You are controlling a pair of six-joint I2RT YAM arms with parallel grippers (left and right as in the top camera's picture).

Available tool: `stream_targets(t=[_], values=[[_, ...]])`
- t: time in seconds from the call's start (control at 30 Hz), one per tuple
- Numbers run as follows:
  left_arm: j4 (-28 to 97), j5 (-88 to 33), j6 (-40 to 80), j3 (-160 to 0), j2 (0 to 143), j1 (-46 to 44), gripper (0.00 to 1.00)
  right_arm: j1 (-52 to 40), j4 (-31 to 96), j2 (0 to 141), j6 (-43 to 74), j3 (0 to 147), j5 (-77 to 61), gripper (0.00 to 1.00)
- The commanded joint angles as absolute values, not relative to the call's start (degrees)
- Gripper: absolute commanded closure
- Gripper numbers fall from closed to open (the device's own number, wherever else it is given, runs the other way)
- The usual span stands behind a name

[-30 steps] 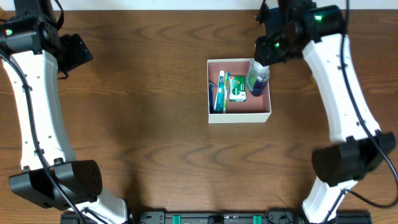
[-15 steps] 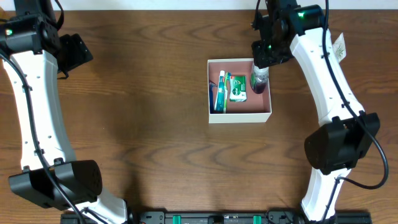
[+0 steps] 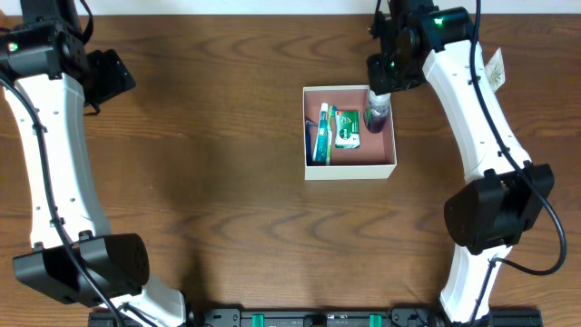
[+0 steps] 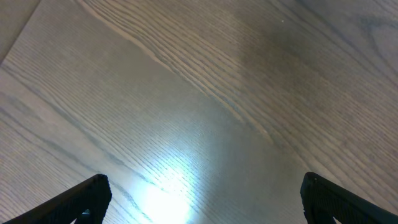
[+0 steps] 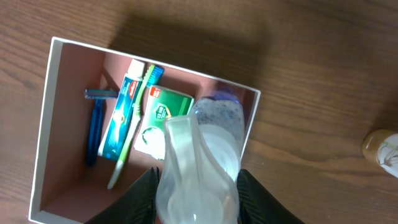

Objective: Pack container
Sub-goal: 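Lower the soap bottle into the box and release it, then raise the right gripper away from the box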

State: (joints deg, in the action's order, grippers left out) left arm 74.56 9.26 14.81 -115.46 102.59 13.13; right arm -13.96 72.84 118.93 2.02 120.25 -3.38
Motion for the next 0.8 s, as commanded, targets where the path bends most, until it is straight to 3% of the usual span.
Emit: stream_targets(t=[0.0, 0.5, 0.77], values=[[74.72, 9.72, 14.92, -114.96, 102.98, 13.32, 0.02, -14.33, 72.14, 119.39, 4.27, 121.25, -2.76, 0.62], [74.72, 9.72, 14.94, -114.96, 102.98, 13.32, 0.02, -14.26, 68.93, 120.05, 4.69, 119.85, -2.02, 0.55], [74.72, 9.72, 14.92, -114.96, 102.98, 13.32, 0.02, -11.4, 74.08, 116.64, 4.62, 130.17, 11.25, 0.47]])
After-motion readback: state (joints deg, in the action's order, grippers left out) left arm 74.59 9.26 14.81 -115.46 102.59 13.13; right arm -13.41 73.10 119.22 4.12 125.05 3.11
